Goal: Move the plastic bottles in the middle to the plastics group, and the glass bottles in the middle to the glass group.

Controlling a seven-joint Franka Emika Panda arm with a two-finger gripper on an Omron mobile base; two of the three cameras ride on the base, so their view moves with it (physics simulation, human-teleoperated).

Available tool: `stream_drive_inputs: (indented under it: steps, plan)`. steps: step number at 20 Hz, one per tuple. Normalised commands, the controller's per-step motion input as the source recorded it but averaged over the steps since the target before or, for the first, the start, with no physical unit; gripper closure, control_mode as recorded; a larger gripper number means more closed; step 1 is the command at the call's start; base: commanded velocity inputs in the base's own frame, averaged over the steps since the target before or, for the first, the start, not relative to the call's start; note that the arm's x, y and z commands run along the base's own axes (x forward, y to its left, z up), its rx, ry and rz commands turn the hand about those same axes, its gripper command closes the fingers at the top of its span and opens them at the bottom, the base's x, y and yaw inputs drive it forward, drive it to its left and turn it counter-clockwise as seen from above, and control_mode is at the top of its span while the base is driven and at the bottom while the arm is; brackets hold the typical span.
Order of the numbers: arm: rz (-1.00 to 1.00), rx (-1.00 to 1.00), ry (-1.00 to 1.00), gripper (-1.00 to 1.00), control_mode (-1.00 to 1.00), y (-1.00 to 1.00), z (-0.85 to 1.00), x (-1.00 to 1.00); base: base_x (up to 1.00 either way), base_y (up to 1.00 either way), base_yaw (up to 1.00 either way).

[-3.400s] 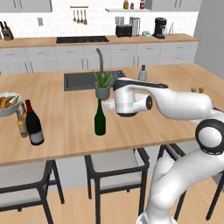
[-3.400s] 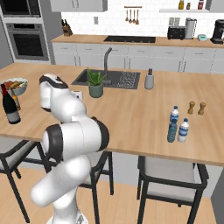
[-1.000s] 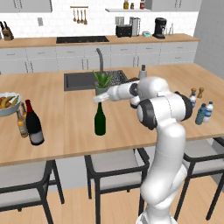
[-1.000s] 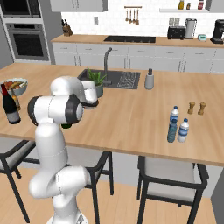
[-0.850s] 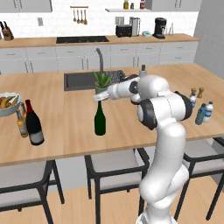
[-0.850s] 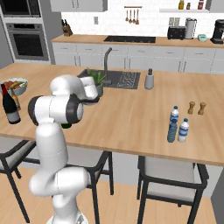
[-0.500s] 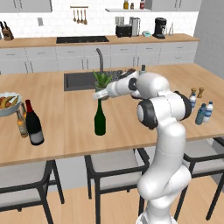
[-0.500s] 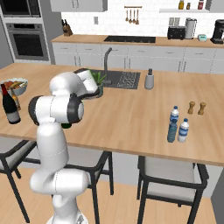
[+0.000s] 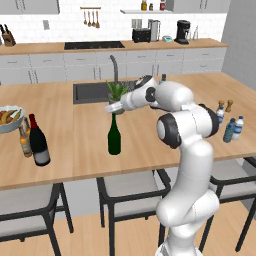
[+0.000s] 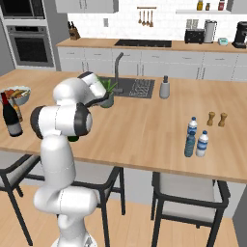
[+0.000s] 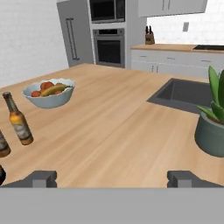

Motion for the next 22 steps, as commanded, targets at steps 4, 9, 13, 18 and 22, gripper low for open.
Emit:
stream_drive_inputs:
  steps: [4,9,13,18,22]
  plan:
    - [0.00,0.00,-0.01,-1.00,-1.00,0.00,-0.27,-0.33,0.00,0.00,0.00]
    - [0.00,0.00,-0.04,-1.00,-1.00,0.00,-0.38,-0.23,0.00,0.00,0.00]
    - [0.00,0.01,-0.07,-1.00,-1.00,0.00,-0.28,-0.08,0.00,0.00,0.00]
    - [0.00,0.01,-0.08,-1.00,-1.00,-0.12,-0.23,-0.01,0.00,0.00,0.00]
    - [0.00,0.01,-0.07,-1.00,-1.00,-0.20,-0.19,0.00,0.00,0.00,0.00]
